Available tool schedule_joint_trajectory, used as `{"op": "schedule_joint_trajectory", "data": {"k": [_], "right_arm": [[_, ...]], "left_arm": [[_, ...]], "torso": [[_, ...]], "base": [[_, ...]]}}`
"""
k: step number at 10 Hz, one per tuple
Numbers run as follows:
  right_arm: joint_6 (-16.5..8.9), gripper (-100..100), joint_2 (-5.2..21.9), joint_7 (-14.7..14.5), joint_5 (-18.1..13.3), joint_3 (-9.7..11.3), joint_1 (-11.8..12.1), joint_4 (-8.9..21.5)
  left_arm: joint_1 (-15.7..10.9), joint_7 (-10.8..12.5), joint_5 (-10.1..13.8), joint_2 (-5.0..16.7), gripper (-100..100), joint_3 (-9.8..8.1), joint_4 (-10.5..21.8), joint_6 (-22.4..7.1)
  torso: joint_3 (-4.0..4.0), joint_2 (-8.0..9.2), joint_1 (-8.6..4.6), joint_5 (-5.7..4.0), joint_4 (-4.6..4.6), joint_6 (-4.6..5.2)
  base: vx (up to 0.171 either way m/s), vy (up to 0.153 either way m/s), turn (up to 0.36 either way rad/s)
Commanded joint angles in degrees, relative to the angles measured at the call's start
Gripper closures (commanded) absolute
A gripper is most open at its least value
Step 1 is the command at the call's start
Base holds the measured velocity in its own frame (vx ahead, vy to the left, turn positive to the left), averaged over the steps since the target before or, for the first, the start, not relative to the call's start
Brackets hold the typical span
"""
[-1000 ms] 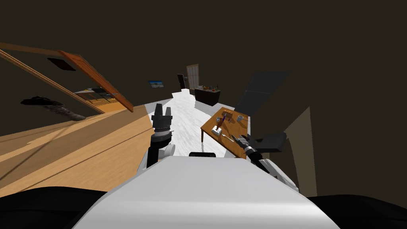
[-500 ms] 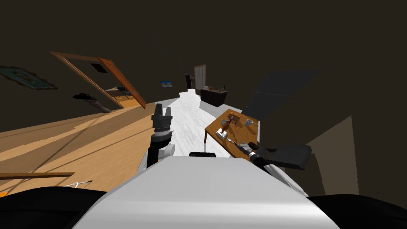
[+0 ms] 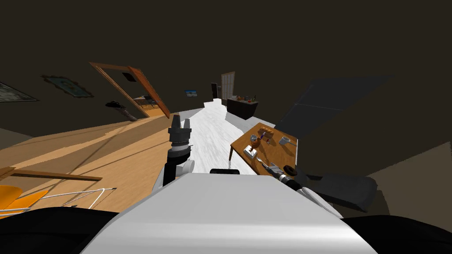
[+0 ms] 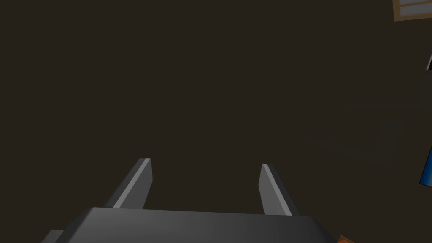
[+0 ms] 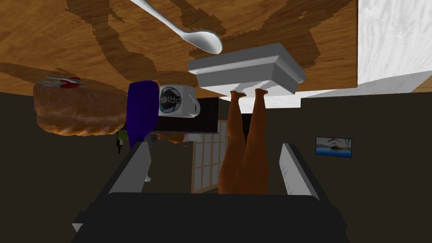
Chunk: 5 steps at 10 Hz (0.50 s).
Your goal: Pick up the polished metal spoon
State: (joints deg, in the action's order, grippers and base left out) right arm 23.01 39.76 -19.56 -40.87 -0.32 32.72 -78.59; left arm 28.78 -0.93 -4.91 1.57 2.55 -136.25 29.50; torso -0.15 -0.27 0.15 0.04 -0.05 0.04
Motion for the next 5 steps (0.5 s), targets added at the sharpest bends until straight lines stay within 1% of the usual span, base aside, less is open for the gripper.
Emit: {"op": "schedule_joint_trajectory", "data": {"k": [1, 2, 3, 4, 5], "right_arm": [[0.66, -100, 1.15, -0.14, -0.55, 0.34, 0.08, 2.86], [1.01, -100, 2.73, -0.55, -1.95, 1.61, 0.40, 4.62], [1.01, -100, 2.73, -0.55, -1.95, 1.61, 0.40, 5.62], [1.01, -100, 2.73, -0.55, -1.95, 1.61, 0.40, 6.46], [1.39, -100, 4.23, -0.93, -3.28, 2.94, 0.71, 8.51]], "left_arm": [[0.00, 0.00, 0.00, 0.00, 0, 0.00, 0.00, 0.00], [0.01, 0.00, 0.00, 0.00, 0, 0.00, 0.00, 0.00], [0.00, 0.00, 0.00, 0.00, 0, 0.00, 0.00, 0.00], [0.01, 0.00, 0.00, 0.00, 0, 0.00, 0.00, 0.00], [0.01, 0.00, 0.00, 0.00, 0, -0.01, 0.00, 0.00]], "torso": [[0.00, 0.00, 0.00, 0.00, 0.00, 0.00], [0.00, 0.01, -0.01, 0.00, 0.00, 0.03], [-0.03, -0.05, 0.06, 0.01, -0.01, 0.00], [-0.01, 0.00, 0.03, 0.01, -0.01, 0.04], [0.06, 0.12, -0.03, 0.00, 0.02, 0.06]], "base": [[0.063, 0.023, 0.139], [0.082, 0.040, 0.243], [0.067, 0.025, 0.131], [0.026, 0.007, -0.007], [0.053, 0.019, 0.248]]}}
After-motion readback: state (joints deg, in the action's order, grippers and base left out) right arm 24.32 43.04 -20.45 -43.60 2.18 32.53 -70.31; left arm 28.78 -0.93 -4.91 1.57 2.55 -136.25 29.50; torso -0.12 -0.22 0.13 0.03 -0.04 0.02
